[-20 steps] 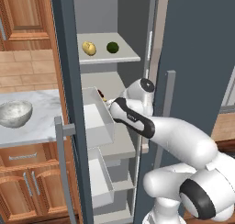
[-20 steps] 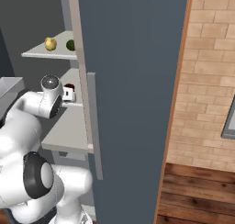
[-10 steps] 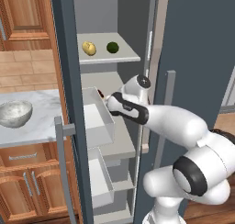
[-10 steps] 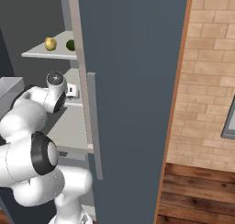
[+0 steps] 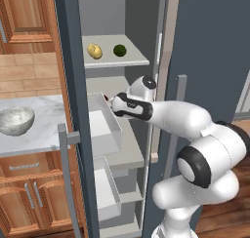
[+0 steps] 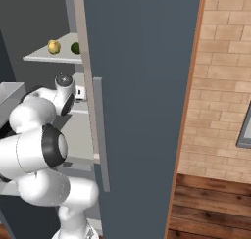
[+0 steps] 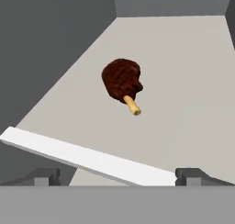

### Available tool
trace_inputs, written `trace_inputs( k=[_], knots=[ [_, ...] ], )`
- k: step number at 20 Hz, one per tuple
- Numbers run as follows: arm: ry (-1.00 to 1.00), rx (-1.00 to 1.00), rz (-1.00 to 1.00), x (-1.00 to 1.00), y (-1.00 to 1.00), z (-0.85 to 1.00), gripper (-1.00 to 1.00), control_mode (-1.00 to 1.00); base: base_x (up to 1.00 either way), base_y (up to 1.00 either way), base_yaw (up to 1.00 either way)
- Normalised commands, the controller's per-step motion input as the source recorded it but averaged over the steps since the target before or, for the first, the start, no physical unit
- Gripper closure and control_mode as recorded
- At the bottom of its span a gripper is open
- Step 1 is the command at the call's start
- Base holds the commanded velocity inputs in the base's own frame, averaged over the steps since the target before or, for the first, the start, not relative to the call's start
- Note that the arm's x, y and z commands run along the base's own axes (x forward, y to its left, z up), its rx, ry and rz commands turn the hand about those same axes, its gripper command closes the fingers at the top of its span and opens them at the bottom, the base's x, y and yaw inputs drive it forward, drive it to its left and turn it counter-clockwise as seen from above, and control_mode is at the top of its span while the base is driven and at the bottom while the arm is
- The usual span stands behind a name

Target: Take the potato, steak, and lime from the freezer and place them in the bowl on the counter.

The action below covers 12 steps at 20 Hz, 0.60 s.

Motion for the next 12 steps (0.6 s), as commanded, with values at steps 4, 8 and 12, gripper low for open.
trace_inputs(
  k=[4,8,12],
  knots=[
    [0.02,0.00,0.00,0.32,0.06,-0.05,-1.00,-1.00,0.00,0.00,0.00],
    [0.03,0.00,0.00,0.19,0.12,-0.12,-1.00,-1.00,0.00,0.00,0.00],
    [0.03,0.00,0.00,0.02,0.13,-0.15,-1.00,-1.00,0.00,0.00,0.00]
  ],
)
